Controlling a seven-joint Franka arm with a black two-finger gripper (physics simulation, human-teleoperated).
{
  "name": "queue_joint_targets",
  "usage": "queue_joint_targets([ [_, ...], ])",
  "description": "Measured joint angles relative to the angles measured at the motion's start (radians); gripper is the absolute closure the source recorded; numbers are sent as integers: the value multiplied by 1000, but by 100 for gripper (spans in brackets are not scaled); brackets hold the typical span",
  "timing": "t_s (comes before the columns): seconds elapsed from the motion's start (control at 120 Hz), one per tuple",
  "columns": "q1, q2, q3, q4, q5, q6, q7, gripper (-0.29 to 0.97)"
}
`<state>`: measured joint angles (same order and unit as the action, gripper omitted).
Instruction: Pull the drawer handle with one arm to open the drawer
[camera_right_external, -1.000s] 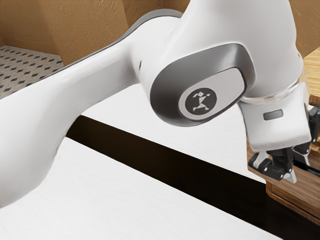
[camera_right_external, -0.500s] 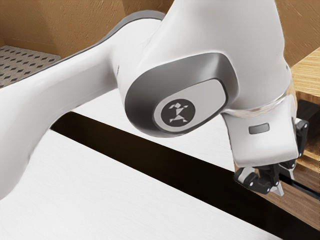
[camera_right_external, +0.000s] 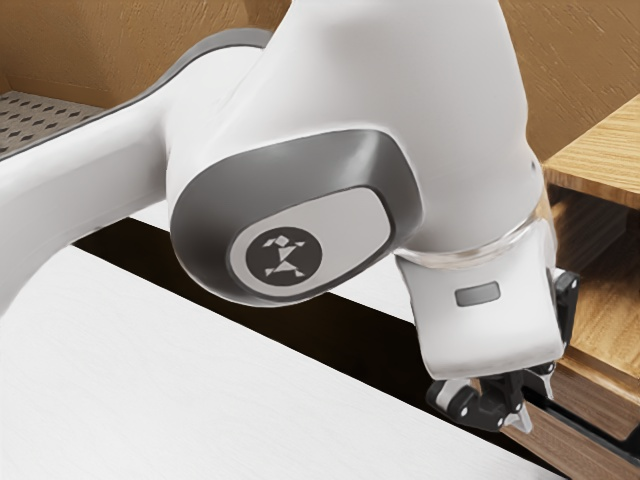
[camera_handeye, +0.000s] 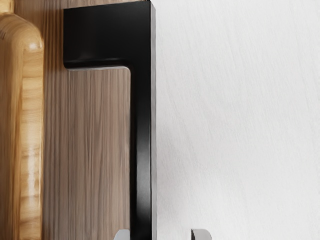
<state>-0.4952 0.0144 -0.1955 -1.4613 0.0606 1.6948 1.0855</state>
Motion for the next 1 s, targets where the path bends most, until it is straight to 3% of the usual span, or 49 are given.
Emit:
queue_joint_targets([
  [0.567,-24,-151,0,-140,-26,-8,-72,61],
  [0.783,-7,-196,-5,-68,-20,-8,-88,25],
  [1.0,6,-266,6,33,-36,-64,-99,9],
])
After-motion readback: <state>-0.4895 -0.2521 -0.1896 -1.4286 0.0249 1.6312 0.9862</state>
